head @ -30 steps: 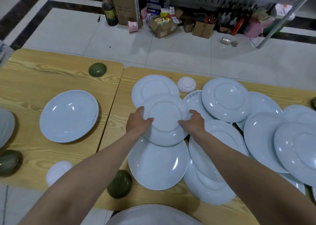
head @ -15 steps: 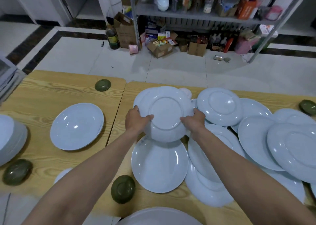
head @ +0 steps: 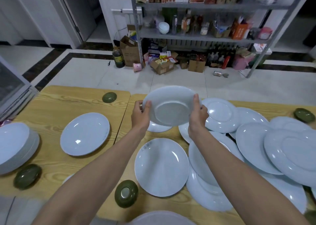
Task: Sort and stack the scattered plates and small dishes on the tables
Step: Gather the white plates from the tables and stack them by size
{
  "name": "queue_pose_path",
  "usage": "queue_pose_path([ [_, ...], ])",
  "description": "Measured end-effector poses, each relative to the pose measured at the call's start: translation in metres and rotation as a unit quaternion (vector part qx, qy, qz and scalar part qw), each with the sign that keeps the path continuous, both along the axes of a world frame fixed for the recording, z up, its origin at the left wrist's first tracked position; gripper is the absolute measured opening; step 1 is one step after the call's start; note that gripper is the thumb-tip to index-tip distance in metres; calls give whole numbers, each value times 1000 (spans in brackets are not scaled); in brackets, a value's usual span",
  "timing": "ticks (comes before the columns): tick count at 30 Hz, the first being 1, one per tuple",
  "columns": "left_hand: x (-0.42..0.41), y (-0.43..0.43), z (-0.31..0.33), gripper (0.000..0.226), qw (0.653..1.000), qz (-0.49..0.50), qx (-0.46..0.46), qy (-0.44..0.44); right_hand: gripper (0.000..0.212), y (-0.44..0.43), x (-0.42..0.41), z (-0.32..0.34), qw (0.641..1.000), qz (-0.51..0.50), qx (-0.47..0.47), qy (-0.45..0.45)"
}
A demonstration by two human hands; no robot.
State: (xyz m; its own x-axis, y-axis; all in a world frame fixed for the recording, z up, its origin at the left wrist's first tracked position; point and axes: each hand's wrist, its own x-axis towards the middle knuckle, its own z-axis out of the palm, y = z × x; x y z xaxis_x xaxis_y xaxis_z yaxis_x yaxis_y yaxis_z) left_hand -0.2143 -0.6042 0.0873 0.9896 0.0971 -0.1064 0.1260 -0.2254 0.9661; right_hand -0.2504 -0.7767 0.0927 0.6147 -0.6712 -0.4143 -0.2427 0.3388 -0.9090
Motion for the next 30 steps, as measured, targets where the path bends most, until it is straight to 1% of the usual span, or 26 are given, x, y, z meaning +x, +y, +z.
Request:
queue_pose_path([
  [3,1,-4,-1,26,999,-26,2,-28,78,1,-3,1,999,-18,40,-25],
  [5,3,-5,-6,26,998,-40,-3,-41,70,-1,-5,2,996,-27,75,-41],
  [6,3,-5,-7,26,998,-46,-12,-36,62,-2,-6,3,994,-32,95,-51],
  [7,4,-5,-8,25,998,-53,-29,-20,50,-2,-7,3,991,-37,116,-62],
  [9,4,-4,-8,25,992,-51,-106,37,20,-4,-8,6,986,-50,142,-69],
  [10,3,-2,-7,24,986,-43,-143,68,15,-4,-9,7,985,-54,149,-68],
  [12,2,2,-7,22,980,-35,-169,100,17,-8,-12,5,982,-47,166,-73],
  [13,1,6,-8,28,980,-43,-165,107,18,-10,-15,3,981,-33,174,-77],
  [15,-3,14,-13,51,981,-69,-132,124,21,-14,-24,-2,984,24,161,-71],
  [17,-7,21,-19,65,985,-90,-79,125,34,-16,-34,-6,986,98,124,-51],
  [19,-11,26,-25,71,986,-104,-47,122,50,-18,-41,-10,982,150,105,-39],
  [22,-15,34,-32,74,984,-108,-44,132,57,-20,-50,-13,974,193,114,-30],
  [24,-16,38,-35,76,984,-117,-33,130,61,-18,-54,-16,973,195,119,-26],
  [27,-20,41,-37,78,983,-139,-15,116,64,-17,-59,-19,982,152,107,-23],
  [30,-24,43,-37,69,983,-164,21,74,65,-19,-65,-22,988,112,101,-33],
])
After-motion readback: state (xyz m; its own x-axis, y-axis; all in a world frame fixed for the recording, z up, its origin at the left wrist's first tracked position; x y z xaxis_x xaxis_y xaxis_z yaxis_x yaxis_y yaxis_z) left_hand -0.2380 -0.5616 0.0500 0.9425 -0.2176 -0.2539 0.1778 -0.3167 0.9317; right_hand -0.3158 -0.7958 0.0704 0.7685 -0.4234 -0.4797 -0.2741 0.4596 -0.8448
